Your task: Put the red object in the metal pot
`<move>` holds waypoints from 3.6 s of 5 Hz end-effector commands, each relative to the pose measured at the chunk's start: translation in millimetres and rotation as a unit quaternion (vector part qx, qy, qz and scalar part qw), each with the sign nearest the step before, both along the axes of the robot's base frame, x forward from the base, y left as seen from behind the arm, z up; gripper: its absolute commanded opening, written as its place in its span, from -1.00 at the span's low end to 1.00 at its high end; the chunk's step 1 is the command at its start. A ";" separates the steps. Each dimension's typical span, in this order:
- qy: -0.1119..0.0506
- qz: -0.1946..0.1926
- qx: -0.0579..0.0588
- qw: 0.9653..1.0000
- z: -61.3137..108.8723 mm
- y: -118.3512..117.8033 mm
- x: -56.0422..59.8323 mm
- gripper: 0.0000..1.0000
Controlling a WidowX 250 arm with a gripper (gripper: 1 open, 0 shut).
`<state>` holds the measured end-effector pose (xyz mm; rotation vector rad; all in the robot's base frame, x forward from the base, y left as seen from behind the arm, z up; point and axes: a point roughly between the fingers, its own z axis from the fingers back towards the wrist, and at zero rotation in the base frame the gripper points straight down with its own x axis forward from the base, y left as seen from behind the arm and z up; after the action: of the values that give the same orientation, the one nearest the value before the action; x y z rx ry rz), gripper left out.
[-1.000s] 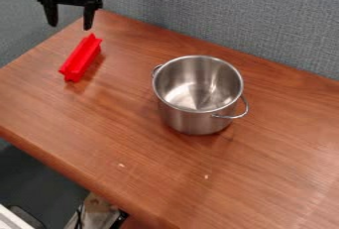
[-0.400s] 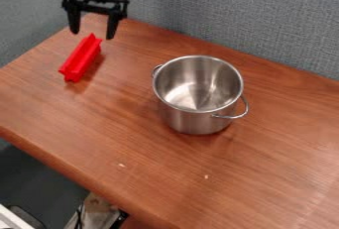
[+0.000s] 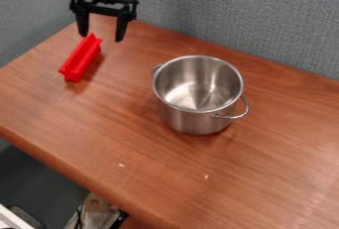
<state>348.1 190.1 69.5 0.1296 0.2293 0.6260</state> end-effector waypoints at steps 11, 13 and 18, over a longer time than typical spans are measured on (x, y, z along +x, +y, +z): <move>-0.015 -0.156 -0.054 0.986 4.5 32.1 -10.8 -1.00; -0.051 -0.151 -0.064 0.985 49.5 15.2 -0.9 -1.00; -0.086 -0.333 -0.122 0.931 134.9 -135.5 8.0 -1.00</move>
<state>363.6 55.1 173.6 -0.1129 0.1641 -0.0651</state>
